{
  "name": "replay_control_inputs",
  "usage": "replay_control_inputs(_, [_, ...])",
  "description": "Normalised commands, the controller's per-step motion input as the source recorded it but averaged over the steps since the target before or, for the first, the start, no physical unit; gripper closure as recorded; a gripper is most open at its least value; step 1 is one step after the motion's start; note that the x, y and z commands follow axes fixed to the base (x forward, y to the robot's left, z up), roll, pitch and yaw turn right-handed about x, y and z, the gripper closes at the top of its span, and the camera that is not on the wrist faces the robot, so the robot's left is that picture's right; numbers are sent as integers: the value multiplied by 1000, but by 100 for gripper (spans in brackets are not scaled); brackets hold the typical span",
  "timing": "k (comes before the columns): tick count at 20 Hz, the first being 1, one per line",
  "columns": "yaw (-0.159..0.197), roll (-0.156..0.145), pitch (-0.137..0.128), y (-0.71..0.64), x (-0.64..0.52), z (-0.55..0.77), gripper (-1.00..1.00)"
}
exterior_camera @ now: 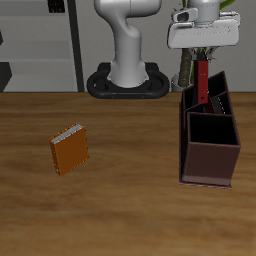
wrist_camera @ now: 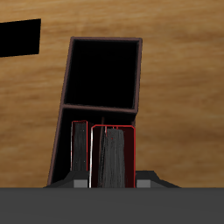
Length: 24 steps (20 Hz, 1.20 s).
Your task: Place the left red book into the left desk caddy's back compartment and place the striped book into the left desk caddy's left compartment and place the right red book into the left desk caddy's front compartment
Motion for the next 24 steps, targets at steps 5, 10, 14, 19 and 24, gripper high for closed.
replay_control_inputs(5, [-15, -6, -2, 33, 87, 62, 100])
replay_control_inputs(10, [-21, -9, 4, 7, 95, 5, 100])
replay_control_inputs(14, [-19, 6, 27, -30, 136, -146, 100])
replay_control_inputs(19, [-14, 26, 24, 45, -16, -150, 100])
replay_control_inputs(24, [-14, 10, 13, 47, -23, -89, 100])
